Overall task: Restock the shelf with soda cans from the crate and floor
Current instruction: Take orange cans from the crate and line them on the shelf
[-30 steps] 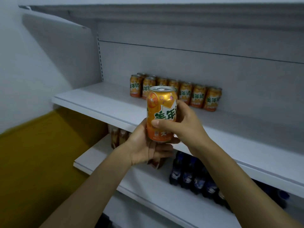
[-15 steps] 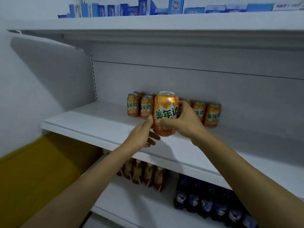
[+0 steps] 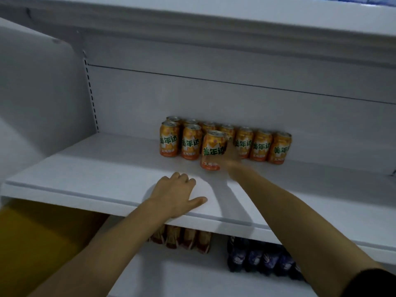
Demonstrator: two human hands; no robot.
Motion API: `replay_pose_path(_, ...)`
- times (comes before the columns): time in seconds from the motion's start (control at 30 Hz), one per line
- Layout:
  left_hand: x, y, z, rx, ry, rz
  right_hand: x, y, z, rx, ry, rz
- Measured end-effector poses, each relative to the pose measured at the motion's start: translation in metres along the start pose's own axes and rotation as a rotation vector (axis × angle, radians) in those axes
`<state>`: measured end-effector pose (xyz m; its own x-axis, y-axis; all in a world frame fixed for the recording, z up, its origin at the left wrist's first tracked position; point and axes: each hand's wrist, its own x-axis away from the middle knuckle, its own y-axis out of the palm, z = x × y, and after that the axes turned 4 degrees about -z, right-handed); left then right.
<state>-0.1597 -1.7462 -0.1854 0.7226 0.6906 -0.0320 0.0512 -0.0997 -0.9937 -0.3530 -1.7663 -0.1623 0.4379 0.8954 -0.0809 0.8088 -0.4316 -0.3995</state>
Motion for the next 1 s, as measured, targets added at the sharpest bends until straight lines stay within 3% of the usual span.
replay_pose_path(0.23, -0.009, 0.002, -0.009, 0.067, 0.026, -0.022, -0.033, 0.014, 0.013, -0.118, 0.007, -0.011)
replay_pose_path(0.5, -0.017, -0.010, -0.008, 0.011, 0.064, -0.128, -0.022, 0.029, 0.031, 0.024, -0.052, 0.162)
replay_pose_path(1.0, -0.020, -0.014, -0.006, 0.009, 0.071, -0.171, -0.043, 0.031, 0.019, 0.156, 0.045, 0.170)
